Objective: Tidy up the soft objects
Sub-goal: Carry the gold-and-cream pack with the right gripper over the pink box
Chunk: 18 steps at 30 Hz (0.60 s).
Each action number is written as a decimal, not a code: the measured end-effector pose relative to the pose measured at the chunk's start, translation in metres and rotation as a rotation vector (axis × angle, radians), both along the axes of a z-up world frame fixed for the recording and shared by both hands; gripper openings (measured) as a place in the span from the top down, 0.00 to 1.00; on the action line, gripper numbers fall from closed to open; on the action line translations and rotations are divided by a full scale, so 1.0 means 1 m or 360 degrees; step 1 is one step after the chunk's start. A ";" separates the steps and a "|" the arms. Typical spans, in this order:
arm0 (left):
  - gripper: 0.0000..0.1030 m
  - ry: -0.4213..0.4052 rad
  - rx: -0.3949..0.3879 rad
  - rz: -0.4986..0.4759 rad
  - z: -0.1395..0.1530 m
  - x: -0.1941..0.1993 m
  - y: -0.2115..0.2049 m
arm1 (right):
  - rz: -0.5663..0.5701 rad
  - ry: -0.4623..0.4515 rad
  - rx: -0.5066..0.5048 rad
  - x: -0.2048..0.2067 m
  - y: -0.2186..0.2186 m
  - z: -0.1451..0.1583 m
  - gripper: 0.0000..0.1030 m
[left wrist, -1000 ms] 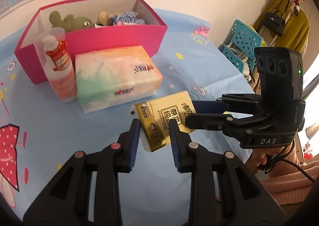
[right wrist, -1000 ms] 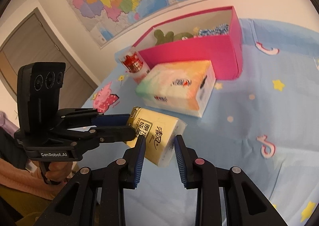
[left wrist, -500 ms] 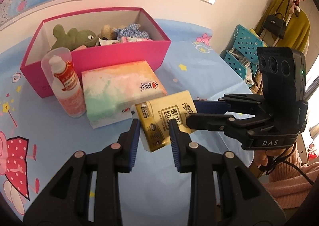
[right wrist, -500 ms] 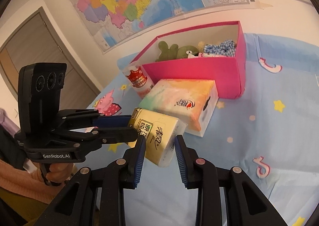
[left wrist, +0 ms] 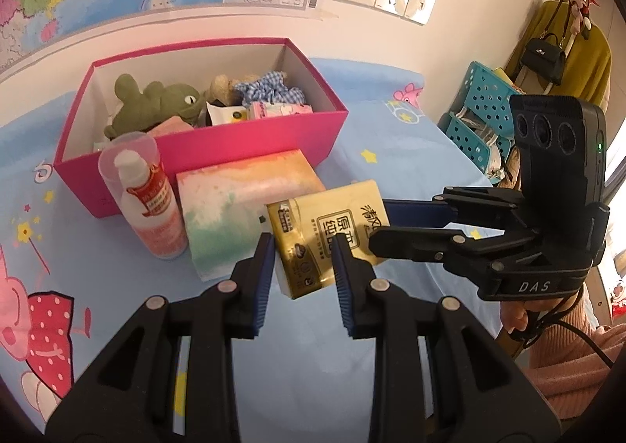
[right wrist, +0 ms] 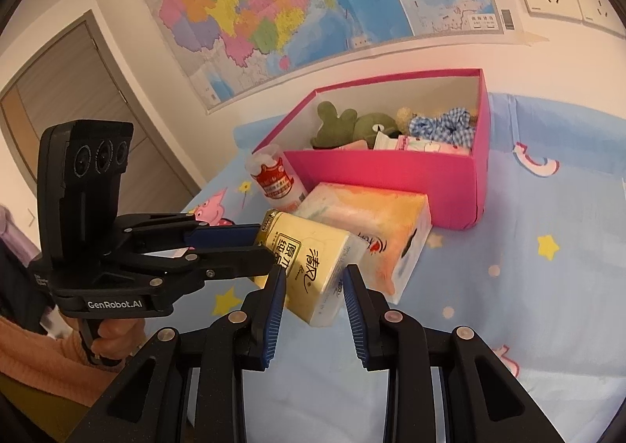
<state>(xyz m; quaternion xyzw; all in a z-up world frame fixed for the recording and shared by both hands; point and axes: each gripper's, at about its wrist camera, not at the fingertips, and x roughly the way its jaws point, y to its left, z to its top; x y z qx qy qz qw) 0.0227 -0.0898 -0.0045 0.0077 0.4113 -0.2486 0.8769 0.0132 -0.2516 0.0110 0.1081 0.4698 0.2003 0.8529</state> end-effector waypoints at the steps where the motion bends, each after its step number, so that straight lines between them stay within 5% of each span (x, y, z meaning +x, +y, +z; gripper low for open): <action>1: 0.70 -0.0004 0.0000 0.0001 0.001 0.001 0.000 | 0.0002 -0.0005 -0.0004 0.001 0.000 0.001 0.70; 18: 0.70 -0.0043 -0.0002 0.0018 0.008 0.009 0.001 | 0.0010 -0.0048 -0.0021 0.011 0.001 0.007 0.70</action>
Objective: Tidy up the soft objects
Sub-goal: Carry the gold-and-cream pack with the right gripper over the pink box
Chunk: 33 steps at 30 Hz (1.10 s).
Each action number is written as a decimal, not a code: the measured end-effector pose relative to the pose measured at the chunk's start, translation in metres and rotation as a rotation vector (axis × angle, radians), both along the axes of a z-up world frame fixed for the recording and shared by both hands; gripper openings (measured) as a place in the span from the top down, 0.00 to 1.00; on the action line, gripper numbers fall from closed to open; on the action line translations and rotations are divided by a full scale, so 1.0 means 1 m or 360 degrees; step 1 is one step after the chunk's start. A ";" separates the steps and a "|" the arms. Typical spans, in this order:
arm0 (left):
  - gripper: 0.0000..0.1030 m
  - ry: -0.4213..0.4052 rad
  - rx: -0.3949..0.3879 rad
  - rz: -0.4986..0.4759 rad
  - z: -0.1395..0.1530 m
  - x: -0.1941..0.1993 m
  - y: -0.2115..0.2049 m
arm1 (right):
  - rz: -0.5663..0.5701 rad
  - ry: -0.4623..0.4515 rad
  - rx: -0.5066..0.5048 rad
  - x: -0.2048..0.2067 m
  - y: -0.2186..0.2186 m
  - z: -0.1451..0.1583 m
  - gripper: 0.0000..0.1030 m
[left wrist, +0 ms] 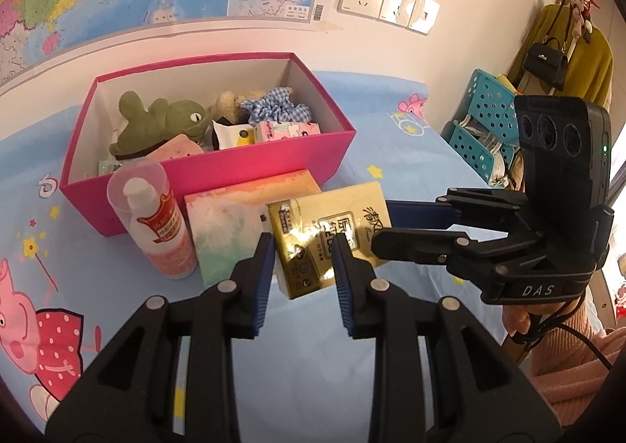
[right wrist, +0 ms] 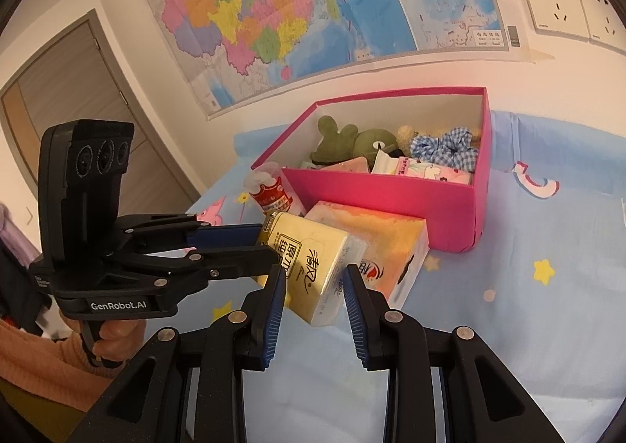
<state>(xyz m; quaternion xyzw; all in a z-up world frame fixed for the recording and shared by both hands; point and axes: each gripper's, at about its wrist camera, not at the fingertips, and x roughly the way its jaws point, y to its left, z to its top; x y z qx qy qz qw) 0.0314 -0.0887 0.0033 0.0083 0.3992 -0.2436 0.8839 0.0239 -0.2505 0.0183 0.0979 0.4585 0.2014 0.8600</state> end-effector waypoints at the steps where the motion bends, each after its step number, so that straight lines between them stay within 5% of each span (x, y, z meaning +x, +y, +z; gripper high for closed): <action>1: 0.70 -0.0003 0.0000 0.0002 0.001 0.001 0.000 | -0.0001 -0.0003 -0.0002 0.001 0.000 0.000 0.70; 33: 0.70 -0.0049 0.0001 0.0032 0.010 0.018 0.001 | 0.0012 -0.0059 -0.0012 0.018 -0.001 0.009 0.70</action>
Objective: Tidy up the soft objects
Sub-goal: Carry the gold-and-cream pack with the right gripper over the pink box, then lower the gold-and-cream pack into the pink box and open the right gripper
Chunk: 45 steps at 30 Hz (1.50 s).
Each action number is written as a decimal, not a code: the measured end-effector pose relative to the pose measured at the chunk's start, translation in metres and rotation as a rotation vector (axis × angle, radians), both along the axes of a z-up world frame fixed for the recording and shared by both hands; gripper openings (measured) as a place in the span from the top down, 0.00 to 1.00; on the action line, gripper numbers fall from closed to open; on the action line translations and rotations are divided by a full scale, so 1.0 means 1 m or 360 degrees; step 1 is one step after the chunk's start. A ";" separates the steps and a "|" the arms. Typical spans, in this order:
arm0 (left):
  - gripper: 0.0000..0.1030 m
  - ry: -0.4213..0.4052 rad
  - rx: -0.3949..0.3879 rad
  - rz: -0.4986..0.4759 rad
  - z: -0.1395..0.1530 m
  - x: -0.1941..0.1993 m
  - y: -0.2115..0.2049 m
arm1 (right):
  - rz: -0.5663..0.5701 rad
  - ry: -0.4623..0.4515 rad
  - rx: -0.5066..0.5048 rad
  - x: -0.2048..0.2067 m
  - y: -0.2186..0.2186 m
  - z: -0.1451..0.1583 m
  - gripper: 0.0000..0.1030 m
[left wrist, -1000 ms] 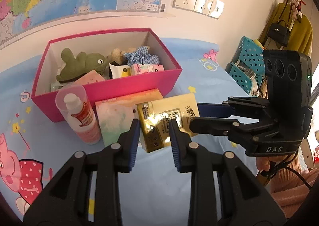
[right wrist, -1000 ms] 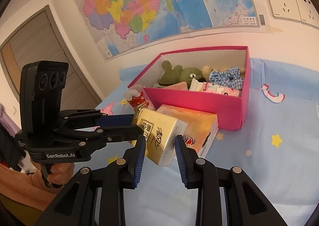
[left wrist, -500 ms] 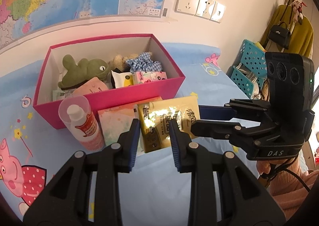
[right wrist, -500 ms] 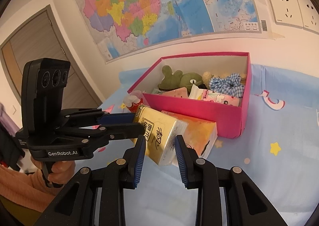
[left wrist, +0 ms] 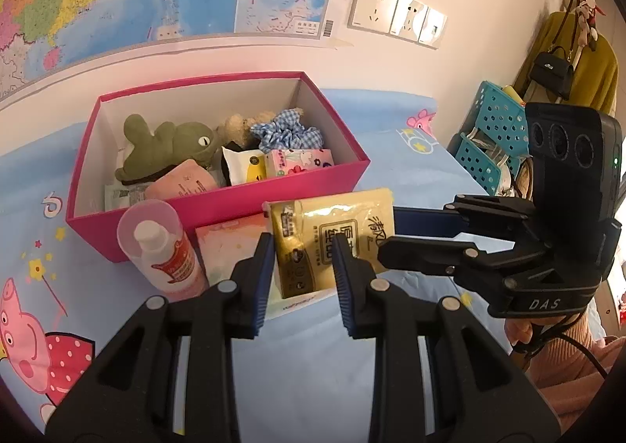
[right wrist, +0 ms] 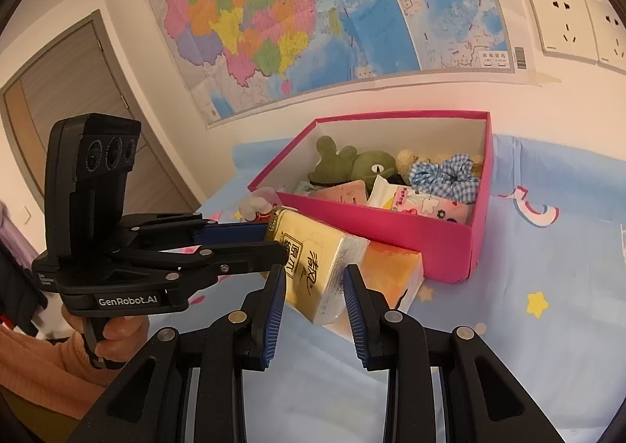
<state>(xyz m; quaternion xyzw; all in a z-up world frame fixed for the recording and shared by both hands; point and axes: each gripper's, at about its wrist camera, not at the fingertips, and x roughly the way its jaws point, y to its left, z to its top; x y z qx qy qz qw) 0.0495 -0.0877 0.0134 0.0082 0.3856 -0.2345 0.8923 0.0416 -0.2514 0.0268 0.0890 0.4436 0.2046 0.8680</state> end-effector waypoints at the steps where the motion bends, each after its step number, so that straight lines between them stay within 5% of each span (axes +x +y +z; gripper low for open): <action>1: 0.70 0.0000 -0.0001 0.0001 0.000 0.001 0.000 | 0.0001 -0.0003 0.0001 0.000 0.000 0.001 0.70; 45: 0.70 -0.0061 0.0041 0.0053 0.015 0.030 0.004 | 0.0016 -0.0103 -0.0016 0.031 0.004 0.015 0.70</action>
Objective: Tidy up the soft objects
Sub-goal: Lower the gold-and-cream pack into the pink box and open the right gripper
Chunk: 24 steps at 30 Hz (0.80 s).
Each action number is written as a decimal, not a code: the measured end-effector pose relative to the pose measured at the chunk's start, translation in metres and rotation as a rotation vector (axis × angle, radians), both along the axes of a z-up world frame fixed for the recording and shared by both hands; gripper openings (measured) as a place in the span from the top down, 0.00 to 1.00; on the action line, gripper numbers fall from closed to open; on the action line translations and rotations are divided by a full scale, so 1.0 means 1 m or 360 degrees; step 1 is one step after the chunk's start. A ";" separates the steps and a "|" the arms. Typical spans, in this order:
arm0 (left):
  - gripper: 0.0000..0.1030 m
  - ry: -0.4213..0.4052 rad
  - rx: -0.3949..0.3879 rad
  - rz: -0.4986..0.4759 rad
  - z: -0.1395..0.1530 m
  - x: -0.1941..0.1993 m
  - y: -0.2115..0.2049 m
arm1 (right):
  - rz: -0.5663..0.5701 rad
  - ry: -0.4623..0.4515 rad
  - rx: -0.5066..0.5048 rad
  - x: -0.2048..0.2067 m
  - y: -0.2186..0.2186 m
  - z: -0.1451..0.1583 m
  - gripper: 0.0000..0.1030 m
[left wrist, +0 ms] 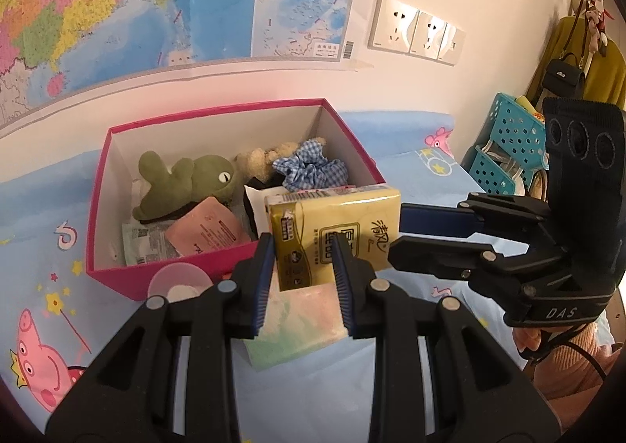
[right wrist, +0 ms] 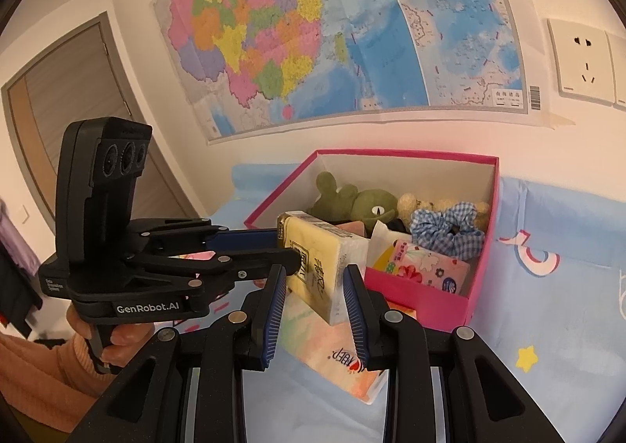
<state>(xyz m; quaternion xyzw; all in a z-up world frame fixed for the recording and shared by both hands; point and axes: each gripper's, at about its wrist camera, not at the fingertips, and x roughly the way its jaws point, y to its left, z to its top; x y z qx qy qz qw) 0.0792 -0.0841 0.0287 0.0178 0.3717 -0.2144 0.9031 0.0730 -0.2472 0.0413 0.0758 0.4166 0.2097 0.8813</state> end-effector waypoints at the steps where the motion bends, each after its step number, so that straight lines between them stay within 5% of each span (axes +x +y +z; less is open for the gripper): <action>1: 0.70 -0.0002 0.0003 0.0003 0.000 0.000 0.000 | 0.0002 -0.0003 -0.0005 0.001 0.000 0.000 0.70; 24: 0.70 -0.0019 0.0019 0.0052 0.001 0.023 0.008 | 0.0008 -0.0011 -0.0018 0.024 0.004 -0.001 0.70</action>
